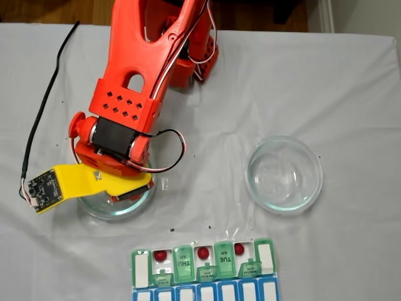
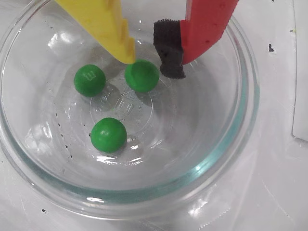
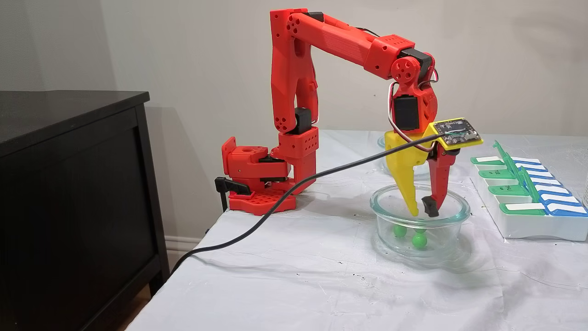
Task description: Sort medicines into box.
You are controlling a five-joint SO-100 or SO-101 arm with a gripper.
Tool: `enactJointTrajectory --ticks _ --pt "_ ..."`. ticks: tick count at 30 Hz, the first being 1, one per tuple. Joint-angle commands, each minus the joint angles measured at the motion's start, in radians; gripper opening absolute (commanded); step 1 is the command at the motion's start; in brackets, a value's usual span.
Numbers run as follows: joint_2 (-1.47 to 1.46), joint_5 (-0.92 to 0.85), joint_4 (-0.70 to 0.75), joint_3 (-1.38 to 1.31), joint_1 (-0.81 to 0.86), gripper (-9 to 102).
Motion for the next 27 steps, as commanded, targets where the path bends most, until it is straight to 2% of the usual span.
enactJointTrajectory --ticks 1,22,27 --pt "0.051 -0.005 -0.029 0.014 -0.002 10" --pt "-0.031 0.031 -0.051 -0.009 -0.026 12" --pt "-0.038 0.032 -0.044 -0.028 -0.026 16"
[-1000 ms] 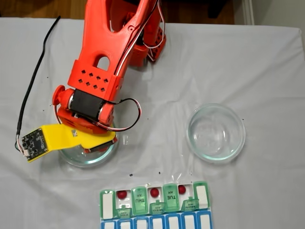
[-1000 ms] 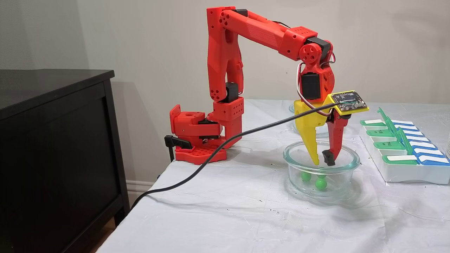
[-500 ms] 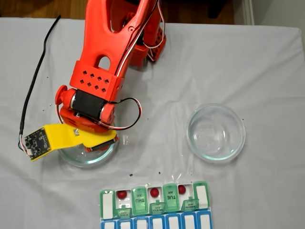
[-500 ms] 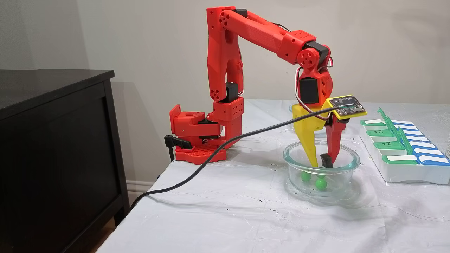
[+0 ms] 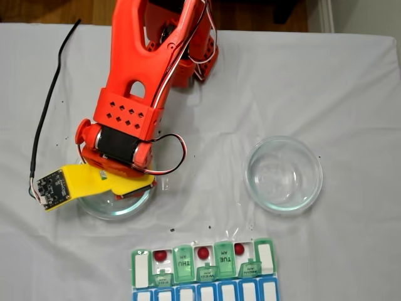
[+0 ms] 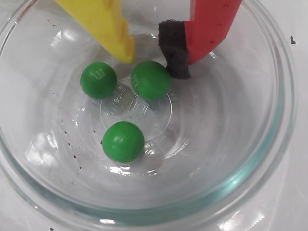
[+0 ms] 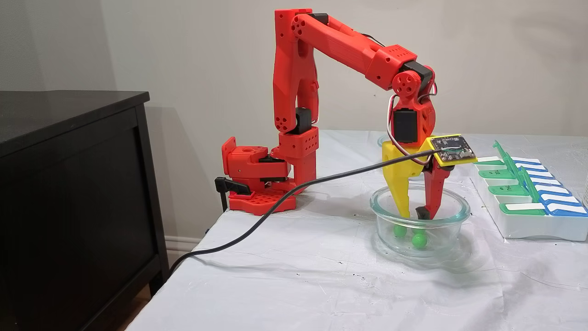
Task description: Sort medicines into box.
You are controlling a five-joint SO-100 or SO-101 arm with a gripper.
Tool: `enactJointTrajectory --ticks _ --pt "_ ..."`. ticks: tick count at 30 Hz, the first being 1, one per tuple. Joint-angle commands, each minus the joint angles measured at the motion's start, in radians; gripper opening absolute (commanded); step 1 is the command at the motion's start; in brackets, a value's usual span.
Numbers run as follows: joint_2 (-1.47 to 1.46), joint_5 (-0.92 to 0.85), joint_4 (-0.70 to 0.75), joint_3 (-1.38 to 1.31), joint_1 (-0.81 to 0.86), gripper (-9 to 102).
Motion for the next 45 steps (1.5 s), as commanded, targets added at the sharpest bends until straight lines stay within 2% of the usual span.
enactJointTrajectory --ticks 1,45 --pt "0.012 0.000 -0.005 -0.083 -0.015 16" --pt "0.084 -0.037 -0.034 -0.098 0.018 16"
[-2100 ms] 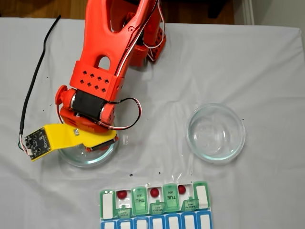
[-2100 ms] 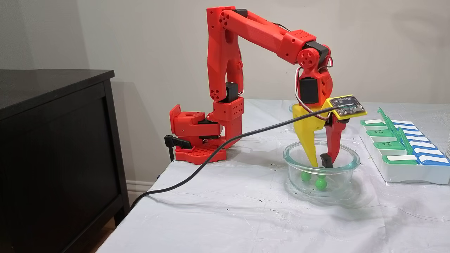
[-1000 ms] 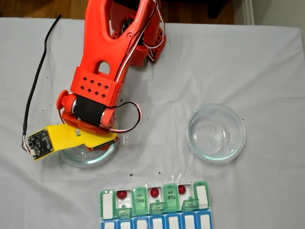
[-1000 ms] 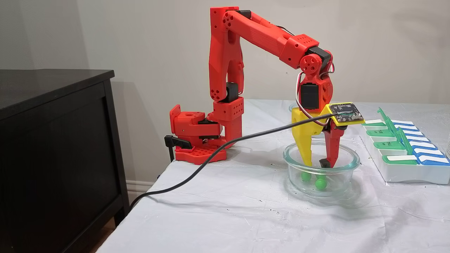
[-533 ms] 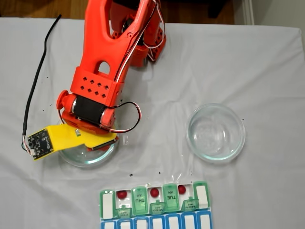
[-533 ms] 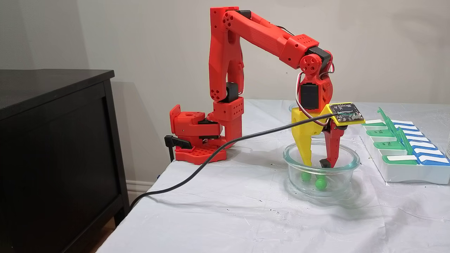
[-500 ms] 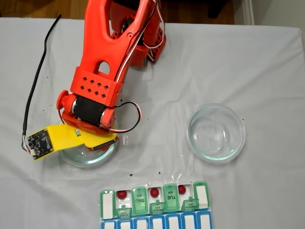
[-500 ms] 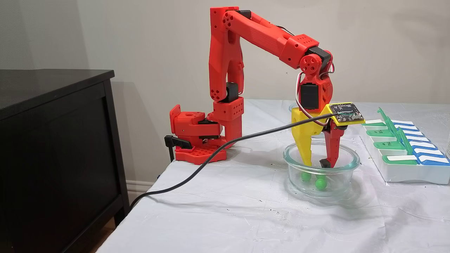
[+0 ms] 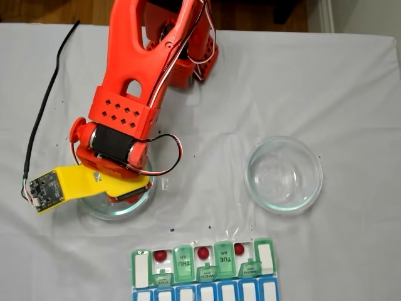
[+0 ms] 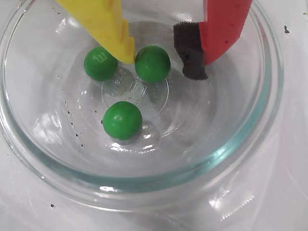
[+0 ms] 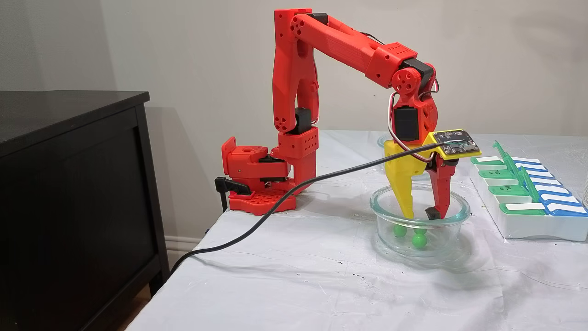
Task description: Sort medicines into box.
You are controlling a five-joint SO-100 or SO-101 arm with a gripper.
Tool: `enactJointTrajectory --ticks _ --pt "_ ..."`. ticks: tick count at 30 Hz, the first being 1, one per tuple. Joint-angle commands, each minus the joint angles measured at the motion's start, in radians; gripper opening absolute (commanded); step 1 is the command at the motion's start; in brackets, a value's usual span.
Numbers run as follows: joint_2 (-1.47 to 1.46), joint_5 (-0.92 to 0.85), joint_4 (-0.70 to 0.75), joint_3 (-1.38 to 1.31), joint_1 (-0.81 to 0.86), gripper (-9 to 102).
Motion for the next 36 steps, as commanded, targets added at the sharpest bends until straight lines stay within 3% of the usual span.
enactJointTrajectory --ticks 1,36 --pt "0.084 -0.005 -0.026 -0.071 -0.002 17" --pt "0.023 -0.012 -0.067 -0.020 -0.038 14"
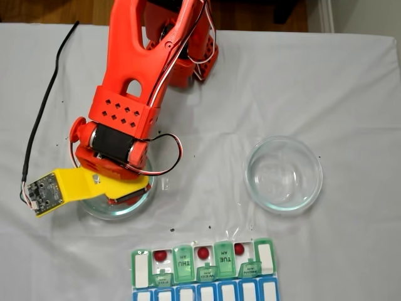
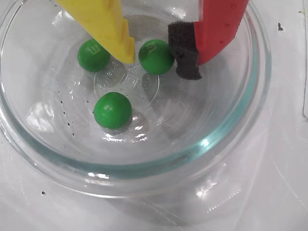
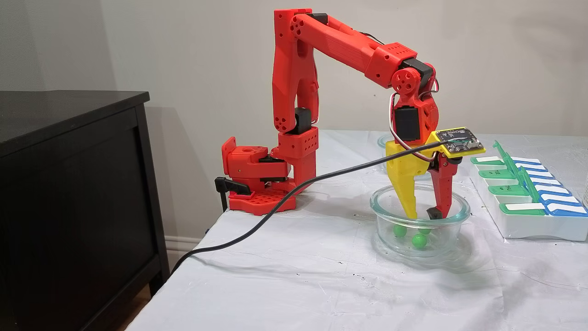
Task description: Sort medicines into box.
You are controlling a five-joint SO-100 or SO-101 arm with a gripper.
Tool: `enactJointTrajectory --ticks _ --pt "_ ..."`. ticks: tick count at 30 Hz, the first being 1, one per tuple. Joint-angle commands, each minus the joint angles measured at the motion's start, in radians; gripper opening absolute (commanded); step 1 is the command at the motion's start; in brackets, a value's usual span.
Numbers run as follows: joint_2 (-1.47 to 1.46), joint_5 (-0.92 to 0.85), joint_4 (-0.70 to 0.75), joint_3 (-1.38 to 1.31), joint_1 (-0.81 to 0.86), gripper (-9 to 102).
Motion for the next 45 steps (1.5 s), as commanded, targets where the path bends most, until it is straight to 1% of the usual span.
enactJointTrajectory --ticks 1,8,19,21,26,37,42,45 --pt "0.026 0.003 -0.023 -0.015 -0.025 14" --pt "0.075 -0.012 -0.035 0.040 -0.025 14" --pt "0.083 -0.025 -0.023 0.046 -0.025 13" --pt "0.081 -0.023 -0.025 0.046 -0.026 11" --pt "0.089 -0.012 -0.038 0.057 -0.029 1" --pt "0.120 -0.018 -0.051 0.071 -0.029 0" --pt "0.239 0.028 -0.020 0.044 -0.032 0" --pt "0.393 0.048 -0.017 0.054 -0.032 0"
